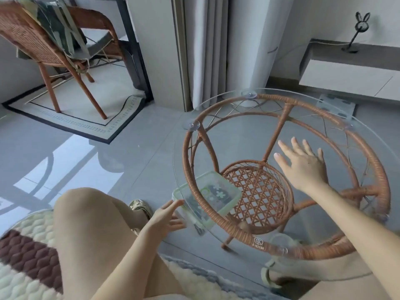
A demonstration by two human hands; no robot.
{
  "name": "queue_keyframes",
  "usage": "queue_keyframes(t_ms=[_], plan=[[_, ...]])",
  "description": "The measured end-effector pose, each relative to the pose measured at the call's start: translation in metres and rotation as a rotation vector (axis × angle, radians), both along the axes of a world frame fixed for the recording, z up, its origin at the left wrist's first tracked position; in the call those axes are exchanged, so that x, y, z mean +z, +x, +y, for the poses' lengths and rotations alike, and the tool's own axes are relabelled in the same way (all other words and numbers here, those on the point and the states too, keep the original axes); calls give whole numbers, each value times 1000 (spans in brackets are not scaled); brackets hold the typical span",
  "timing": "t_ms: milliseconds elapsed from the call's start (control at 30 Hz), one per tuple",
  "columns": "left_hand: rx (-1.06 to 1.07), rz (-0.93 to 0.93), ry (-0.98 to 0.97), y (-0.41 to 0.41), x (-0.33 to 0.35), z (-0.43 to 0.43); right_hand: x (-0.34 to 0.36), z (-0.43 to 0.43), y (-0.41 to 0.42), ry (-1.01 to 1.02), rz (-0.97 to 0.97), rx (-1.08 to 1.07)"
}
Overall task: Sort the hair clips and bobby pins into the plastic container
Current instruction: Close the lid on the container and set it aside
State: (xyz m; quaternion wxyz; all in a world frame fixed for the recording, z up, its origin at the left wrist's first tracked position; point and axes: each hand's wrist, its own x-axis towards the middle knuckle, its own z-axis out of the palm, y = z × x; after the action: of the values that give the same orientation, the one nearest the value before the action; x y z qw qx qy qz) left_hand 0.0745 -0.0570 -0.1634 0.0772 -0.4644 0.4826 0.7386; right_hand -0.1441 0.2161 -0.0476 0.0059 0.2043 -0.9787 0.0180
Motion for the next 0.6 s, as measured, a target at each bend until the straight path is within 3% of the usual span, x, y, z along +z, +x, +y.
queue_keyframes(t_ms=[200,300,467,600], plan=[[-206,111,60,-59,-34,18,-1,-1,0,-8,-14,4],[-267,113,99,-86,-67,29,-1,0,5,-137,48,-45],[-278,142,51,-136,-91,71,3,3,4,-264,203,-380],[-161,218,207,-163,-108,91,1,-1,-4,-220,232,-429]])
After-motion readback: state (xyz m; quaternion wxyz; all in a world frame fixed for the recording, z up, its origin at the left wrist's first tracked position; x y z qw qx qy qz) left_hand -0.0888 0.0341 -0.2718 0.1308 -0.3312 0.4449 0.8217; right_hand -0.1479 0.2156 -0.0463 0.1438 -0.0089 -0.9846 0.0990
